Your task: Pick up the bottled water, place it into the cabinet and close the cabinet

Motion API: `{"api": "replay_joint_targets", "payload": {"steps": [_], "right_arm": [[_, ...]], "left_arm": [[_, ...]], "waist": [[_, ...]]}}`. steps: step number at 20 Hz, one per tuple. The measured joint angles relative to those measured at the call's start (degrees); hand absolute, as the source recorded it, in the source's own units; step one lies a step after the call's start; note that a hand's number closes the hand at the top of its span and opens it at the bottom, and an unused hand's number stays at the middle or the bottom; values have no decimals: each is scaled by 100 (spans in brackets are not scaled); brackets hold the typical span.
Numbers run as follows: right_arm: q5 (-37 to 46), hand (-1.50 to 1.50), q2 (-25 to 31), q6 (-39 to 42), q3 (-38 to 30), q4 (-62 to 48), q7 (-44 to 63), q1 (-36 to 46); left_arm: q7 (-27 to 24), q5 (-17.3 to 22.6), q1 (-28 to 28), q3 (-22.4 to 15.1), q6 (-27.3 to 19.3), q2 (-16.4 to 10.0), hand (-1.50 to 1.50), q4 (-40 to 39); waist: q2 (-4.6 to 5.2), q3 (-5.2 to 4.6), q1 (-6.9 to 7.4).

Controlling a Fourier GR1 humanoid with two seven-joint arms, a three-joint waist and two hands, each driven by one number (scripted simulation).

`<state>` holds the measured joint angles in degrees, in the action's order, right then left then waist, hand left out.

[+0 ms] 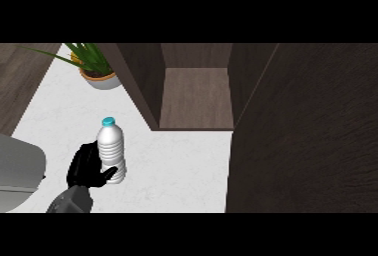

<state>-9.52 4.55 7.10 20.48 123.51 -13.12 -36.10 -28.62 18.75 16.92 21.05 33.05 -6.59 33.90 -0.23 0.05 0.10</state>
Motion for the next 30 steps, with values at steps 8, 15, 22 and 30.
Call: {"api": "replay_joint_targets", "payload": {"steps": [8,15,22,30], "right_arm": [[-148,-150,51,-106,-27,139,246,170],[-182,-150,140,-65,90,167,116,-20],[-197,-150,106,-121,93,-25,71,190],[-269,-150,165,-138,97,-74,81,231]], "left_arm": [[1015,399,-640,-679,-581,504,150,2080],[1591,722,-658,-1753,-1885,629,150,3549],[1849,742,-101,-2751,-3404,653,150,4116],[1762,500,688,-3300,-4612,642,150,3741]], "waist": [[-2,2,17],[-2,0,-23],[13,-3,-53],[-8,-12,-57]]}}
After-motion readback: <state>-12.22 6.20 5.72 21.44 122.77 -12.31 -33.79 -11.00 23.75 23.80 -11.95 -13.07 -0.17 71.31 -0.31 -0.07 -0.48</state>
